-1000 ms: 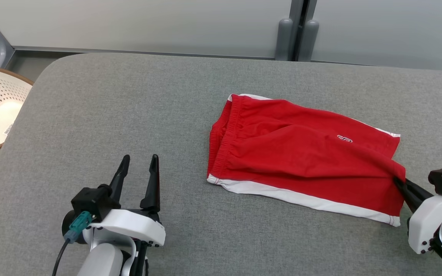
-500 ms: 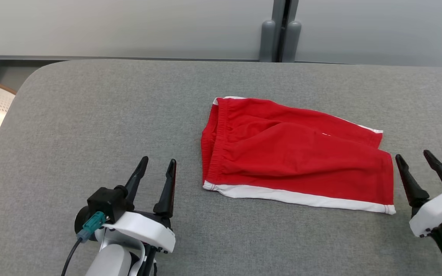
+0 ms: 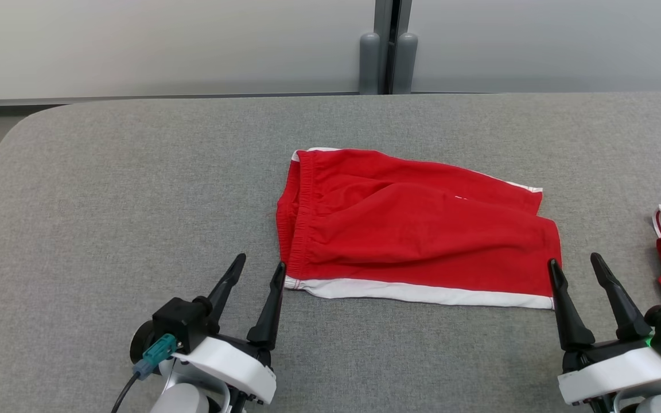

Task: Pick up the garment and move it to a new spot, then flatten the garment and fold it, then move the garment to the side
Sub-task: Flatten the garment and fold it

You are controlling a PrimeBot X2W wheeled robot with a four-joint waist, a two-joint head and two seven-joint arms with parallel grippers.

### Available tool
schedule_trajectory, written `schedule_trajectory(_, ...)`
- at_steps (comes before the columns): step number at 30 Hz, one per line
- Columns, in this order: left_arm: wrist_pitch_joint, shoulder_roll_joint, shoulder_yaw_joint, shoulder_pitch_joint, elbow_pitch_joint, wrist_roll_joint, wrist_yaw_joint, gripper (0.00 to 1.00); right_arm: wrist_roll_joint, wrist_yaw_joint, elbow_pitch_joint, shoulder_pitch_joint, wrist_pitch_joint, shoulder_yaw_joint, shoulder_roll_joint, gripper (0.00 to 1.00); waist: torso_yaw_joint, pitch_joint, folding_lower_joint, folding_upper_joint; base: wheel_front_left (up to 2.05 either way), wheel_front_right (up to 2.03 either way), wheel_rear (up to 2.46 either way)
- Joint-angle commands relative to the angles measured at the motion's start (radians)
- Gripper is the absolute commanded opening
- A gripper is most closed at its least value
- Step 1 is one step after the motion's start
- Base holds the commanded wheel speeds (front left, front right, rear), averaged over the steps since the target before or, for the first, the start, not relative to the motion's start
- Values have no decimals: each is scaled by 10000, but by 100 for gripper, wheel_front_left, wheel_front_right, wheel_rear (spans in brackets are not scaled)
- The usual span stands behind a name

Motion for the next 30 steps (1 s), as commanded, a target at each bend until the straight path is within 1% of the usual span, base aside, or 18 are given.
schedule_trajectory(1, -44, 53, 5, 106, 39, 53, -27, 100, -137, -5, -74, 62, -52, -40, 18, 100, -16, -11, 0, 0, 0, 0, 0)
schedule_trajectory(7, -44, 44, -98, 150, 243, 77, -47, 100, -251, -5, -121, 124, -54, -176, 96, 100, -73, -55, 0, 0, 0, 0, 0)
schedule_trajectory(12, -44, 47, -450, -59, 1136, 357, -64, 100, -291, -5, -40, 147, -55, -227, 122, 100, -201, -34, 0, 0, 0, 0, 0)
schedule_trajectory(17, -44, 45, -701, -550, 2249, 720, 241, 100, -310, -5, 69, 73, -55, -205, 118, 100, -447, 76, 0, 0, 0, 0, 0)
schedule_trajectory(21, -44, 45, -895, -1019, 2861, 627, 294, 100, -352, -5, 120, 6, -55, -249, 83, 100, -634, 199, 0, 0, 0, 0, 0)
schedule_trajectory(25, -44, 45, -1006, -1349, 3121, 495, 318, 100, -383, -5, 184, -78, -56, -385, 101, 100, -766, 332, 0, 0, 0, 0, 0)
schedule_trajectory(26, -44, 48, -1017, -1402, 3130, 483, 315, 96, -399, -5, 204, -83, -56, -422, 112, 100, -781, 355, 0, 0, 0, 0, 0)
schedule_trajectory(27, -44, 48, -1020, -1454, 3130, 461, 327, 58, -413, -5, 240, -83, -56, -450, 126, 100, -792, 379, 0, 0, 0, 0, 0)
schedule_trajectory(28, -44, 47, -1019, -1496, 3119, 446, 339, 11, -421, -5, 290, -73, -56, -487, 145, 100, -797, 402, 0, 0, 0, 0, 0)
schedule_trajectory(29, -44, 47, -1026, -1531, 3084, 458, 341, 0, -441, -5, 369, -60, -47, -502, 169, 100, -794, 422, 0, 0, 0, 0, 0)
schedule_trajectory(30, -44, 47, -1026, -1535, 3055, 470, 336, 0, -468, -5, 447, -49, -3, -509, 192, 100, -787, 437, 0, 0, 0, 0, 0)
